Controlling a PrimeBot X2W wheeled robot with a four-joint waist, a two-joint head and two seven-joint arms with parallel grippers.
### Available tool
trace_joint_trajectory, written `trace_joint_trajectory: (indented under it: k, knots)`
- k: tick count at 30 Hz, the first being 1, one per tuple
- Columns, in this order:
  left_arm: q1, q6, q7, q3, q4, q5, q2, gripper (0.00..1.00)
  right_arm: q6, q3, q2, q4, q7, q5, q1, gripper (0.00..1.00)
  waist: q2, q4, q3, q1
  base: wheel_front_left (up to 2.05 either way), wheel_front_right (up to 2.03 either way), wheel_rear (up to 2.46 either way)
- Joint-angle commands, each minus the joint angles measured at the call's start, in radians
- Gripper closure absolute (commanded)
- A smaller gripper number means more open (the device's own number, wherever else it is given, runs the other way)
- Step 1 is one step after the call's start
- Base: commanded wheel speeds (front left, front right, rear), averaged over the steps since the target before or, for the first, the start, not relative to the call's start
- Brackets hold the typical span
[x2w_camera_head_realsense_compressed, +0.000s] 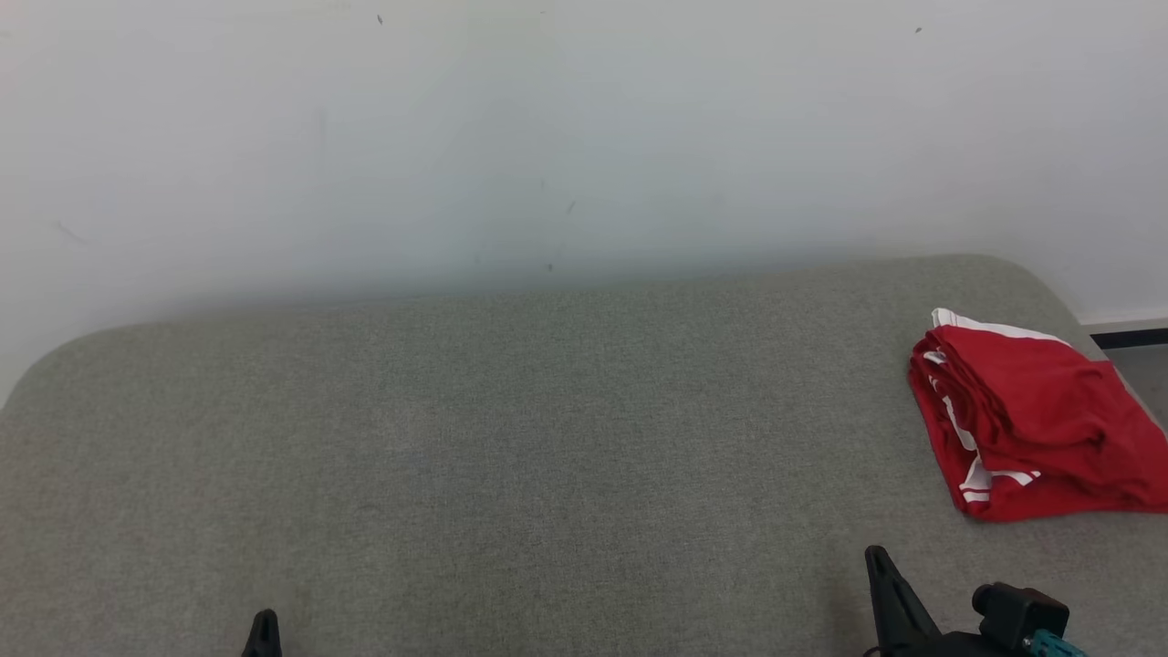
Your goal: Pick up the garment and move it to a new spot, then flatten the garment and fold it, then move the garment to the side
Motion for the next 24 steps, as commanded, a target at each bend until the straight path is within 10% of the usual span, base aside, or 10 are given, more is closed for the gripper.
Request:
trace_joint_trajectory:
  k: [1,24]
  knots:
    - [-0.035,-0.006,0.005,0.002,-0.020,-0.036,0.004,1.00,0.000,-0.009,0.002,-0.022,0.005,0.037,-0.029,1.00,0.0000,0.001,0.001,0.0000,0.00,0.00,0.00]
    - [-0.078,-0.026,0.094,0.009,-0.034,-0.384,0.007,1.00,-0.001,-0.069,0.008,-0.085,0.089,0.377,-0.036,1.00,0.0000,0.009,0.023,0.0000,0.00,0.00,0.00]
